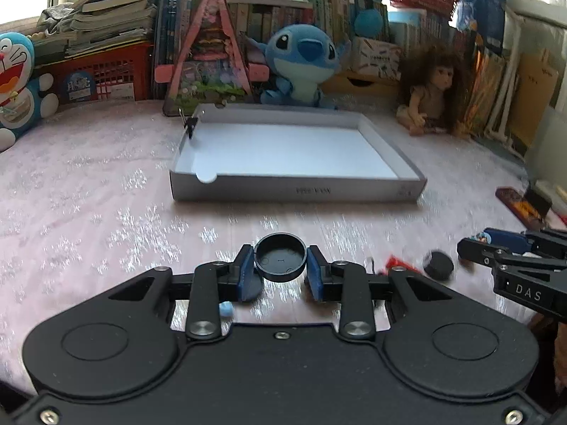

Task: Organize rigid objects
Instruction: 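Grasp the blue figurine dish with the right tool while the left tool grasps a black lid, then carry the dish and lid into the white box and open both tools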

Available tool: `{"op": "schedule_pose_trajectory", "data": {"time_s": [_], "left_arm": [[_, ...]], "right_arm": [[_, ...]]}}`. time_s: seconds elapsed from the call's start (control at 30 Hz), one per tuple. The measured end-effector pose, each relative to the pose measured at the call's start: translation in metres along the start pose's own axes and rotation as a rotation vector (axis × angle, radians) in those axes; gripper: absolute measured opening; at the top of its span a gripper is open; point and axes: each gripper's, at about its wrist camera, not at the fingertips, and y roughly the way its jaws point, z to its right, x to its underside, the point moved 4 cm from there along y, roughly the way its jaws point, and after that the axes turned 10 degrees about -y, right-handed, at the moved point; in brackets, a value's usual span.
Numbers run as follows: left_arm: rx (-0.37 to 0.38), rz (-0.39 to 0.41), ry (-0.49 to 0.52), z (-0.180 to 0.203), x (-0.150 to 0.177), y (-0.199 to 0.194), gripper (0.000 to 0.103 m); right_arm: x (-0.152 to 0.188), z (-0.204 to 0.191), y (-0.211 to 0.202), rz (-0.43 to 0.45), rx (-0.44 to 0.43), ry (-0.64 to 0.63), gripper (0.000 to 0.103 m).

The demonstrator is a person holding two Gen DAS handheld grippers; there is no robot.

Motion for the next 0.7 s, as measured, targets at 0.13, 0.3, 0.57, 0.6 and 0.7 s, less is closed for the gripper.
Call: {"op": "schedule_pose_trajectory", "data": {"time_s": [0.13, 0.3, 0.57, 0.6, 0.7], "left_arm": [[0.009, 0.006, -0.026, -0.004, -0.022, 0.006, 0.030], [0.013, 0.011, -0.055, -0.005, -0.051, 0.020, 0.030], [0.002, -0.028, -0.105, -0.003, -0.092, 0.071, 0.030], [-0.011, -0.028, -0.105, -0.002, -0.096, 0.079, 0.030], [-0.040, -0.039, -0.110, -0.001, -0.105, 0.102, 0.030]], "right_arm": [[-0.015, 0.009, 0.008, 0.004, -0.004, 0.021, 0.042], [-0.037, 0.022, 0.027, -0.008, -0.029, 0.065, 0.042], [-0.076, 0.035, 0.076, -0.056, -0.074, 0.119, 0.042], [-0.080, 0.036, 0.082, -0.062, -0.079, 0.123, 0.042], [-0.091, 0.036, 0.104, -0.084, -0.094, 0.127, 0.042]]}}
